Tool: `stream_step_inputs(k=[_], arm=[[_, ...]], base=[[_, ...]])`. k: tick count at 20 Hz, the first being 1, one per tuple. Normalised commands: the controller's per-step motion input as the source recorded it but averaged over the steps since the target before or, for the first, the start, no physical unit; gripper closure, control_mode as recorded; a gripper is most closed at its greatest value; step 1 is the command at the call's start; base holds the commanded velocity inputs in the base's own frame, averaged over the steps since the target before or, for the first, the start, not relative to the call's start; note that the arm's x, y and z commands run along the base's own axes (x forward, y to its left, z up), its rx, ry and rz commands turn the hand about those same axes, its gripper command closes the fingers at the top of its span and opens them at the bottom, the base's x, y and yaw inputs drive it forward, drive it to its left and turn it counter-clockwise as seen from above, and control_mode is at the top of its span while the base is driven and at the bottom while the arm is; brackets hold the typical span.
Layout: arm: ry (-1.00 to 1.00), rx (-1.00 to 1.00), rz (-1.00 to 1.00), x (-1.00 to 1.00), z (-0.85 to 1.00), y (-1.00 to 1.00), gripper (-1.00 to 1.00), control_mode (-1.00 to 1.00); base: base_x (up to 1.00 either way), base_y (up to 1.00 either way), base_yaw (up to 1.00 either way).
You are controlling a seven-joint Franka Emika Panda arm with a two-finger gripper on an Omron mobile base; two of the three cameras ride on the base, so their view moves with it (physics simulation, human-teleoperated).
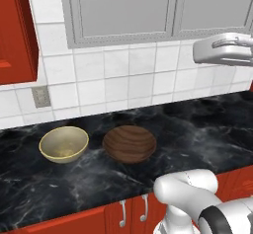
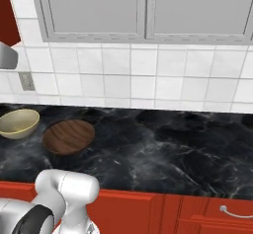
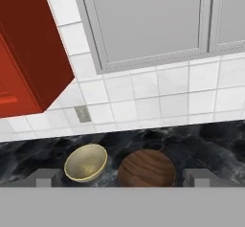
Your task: Open the cabinet. Pick the bowls from the counter and place them in the cabinet. Then close the cabinet.
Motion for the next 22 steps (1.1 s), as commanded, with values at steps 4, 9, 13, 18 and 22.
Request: stream_step_inputs(k=[4, 9, 13, 18, 22], arm=[[0.13, 0.04, -0.01, 0.28, -0.16, -0.17, -1.0, -1.0], [0.13, 0.07, 0.0, 0.45, -0.64, -0.56, -1.0, -1.0], [0.28, 0.02, 0.0, 0.49, -0.7, -0.4, -1.0, -1.0], [0.18, 0.0, 0.0, 0.41, -0.87, -0.31, -1.0, -1.0], [0.07, 0.08, 0.0, 0.58, -0.64, -0.07, -1.0, -1.0]], base=[[0.29, -0.02, -0.04], [0.0, 0.0, 0.0], [0.0, 0.0, 0.0], [0.0, 0.0, 0.0], [0.0, 0.0, 0.0]])
